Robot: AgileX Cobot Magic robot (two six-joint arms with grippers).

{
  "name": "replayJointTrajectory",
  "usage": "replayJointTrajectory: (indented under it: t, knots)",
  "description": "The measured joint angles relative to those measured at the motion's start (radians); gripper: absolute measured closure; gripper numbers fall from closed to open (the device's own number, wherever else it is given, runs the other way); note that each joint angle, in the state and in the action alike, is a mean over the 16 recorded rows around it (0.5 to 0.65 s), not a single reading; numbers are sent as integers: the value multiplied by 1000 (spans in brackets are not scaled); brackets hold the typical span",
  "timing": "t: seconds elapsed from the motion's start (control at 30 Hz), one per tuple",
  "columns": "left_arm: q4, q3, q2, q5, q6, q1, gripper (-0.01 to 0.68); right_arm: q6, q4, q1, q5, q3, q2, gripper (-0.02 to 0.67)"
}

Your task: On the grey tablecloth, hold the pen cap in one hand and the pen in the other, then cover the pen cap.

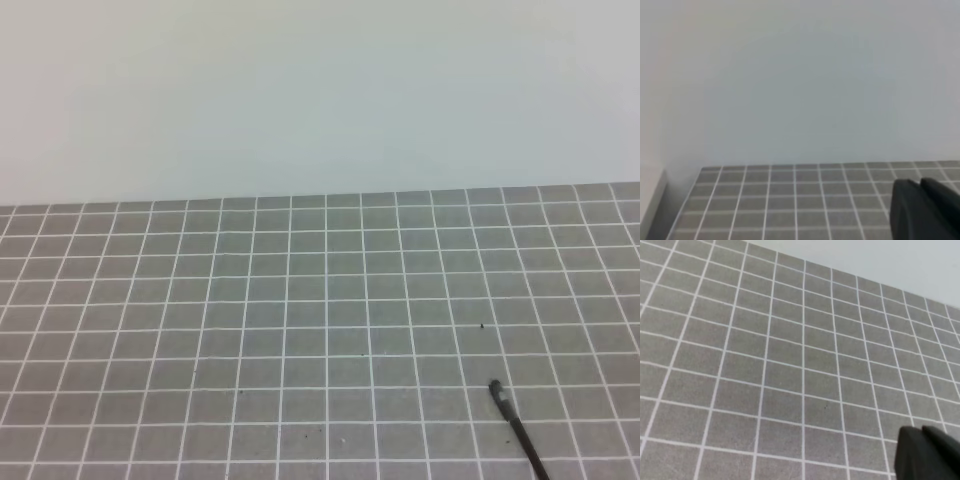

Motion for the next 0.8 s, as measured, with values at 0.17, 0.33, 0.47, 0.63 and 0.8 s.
replayJointTrajectory:
  t: [0.17, 0.33, 0.47, 0.63, 0.8]
  knots:
    - [-2, 159, -143, 21, 2, 38, 673, 0, 0, 0, 0, 0, 0, 651]
    - [16, 236, -228, 100, 10, 52, 673, 0, 0, 0, 1, 0, 0, 649]
    - [32, 254, -252, 167, 17, 54, 673, 0, 0, 0, 1, 0, 0, 649]
    - [50, 254, -251, 225, 28, 54, 673, 0, 0, 0, 1, 0, 0, 649]
    - [51, 253, -251, 238, 28, 55, 673, 0, 0, 0, 1, 0, 0, 650]
